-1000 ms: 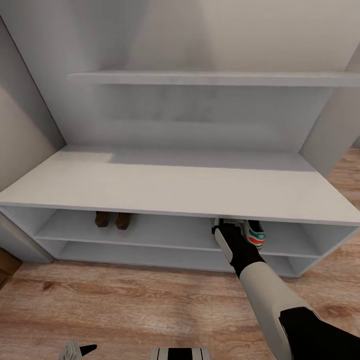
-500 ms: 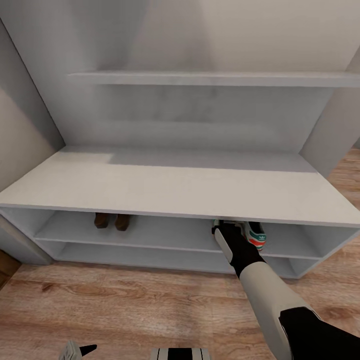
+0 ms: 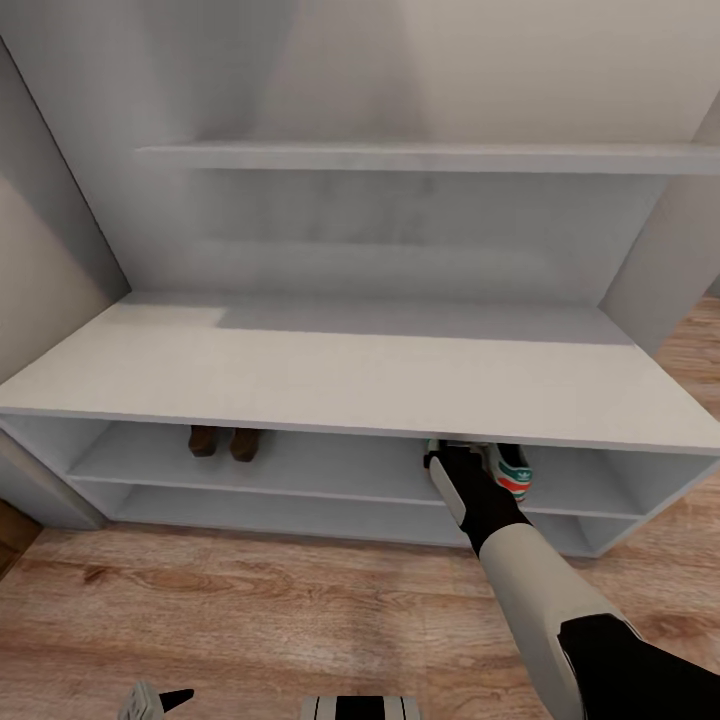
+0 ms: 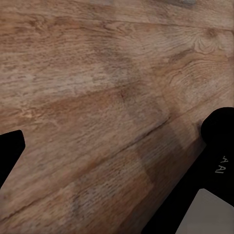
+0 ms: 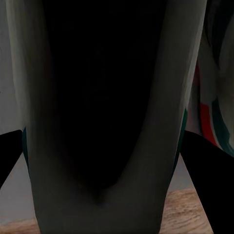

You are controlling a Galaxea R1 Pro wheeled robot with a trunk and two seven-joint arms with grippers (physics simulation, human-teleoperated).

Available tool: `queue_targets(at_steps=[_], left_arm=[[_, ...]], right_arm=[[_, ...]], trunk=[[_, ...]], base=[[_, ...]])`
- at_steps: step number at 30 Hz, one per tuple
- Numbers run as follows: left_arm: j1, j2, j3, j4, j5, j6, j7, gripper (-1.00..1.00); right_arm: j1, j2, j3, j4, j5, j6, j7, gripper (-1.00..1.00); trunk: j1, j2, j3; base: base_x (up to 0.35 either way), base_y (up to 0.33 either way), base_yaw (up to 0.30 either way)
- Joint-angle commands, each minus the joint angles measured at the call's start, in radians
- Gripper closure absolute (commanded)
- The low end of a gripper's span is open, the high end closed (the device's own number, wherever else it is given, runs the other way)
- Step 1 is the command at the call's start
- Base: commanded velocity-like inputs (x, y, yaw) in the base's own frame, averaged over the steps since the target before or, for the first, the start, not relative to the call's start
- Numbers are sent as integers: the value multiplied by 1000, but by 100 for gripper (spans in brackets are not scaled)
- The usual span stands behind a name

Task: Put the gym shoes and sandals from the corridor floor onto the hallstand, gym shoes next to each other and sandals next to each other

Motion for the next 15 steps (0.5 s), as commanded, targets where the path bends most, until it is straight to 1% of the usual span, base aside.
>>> queue_targets(at_steps=[1,4,15], left_arm=[[0,0,2,1,0,-6,-3,-100],[0,0,2,1,0,-6,-3,-100],[0,0,2,1,0,-6,-3,-100]], right_arm=[[-1,-1,5,-1,-10,3,-10,-100],[-1,-5,5,-1,-11,3,-10,-100],[-1,-7,5,-1,-11,3,-10,-100]], trunk=[[0,0,-1],[0,0,-1],[0,0,-1]], base=[[0,0,0],[0,0,0],[0,0,0]])
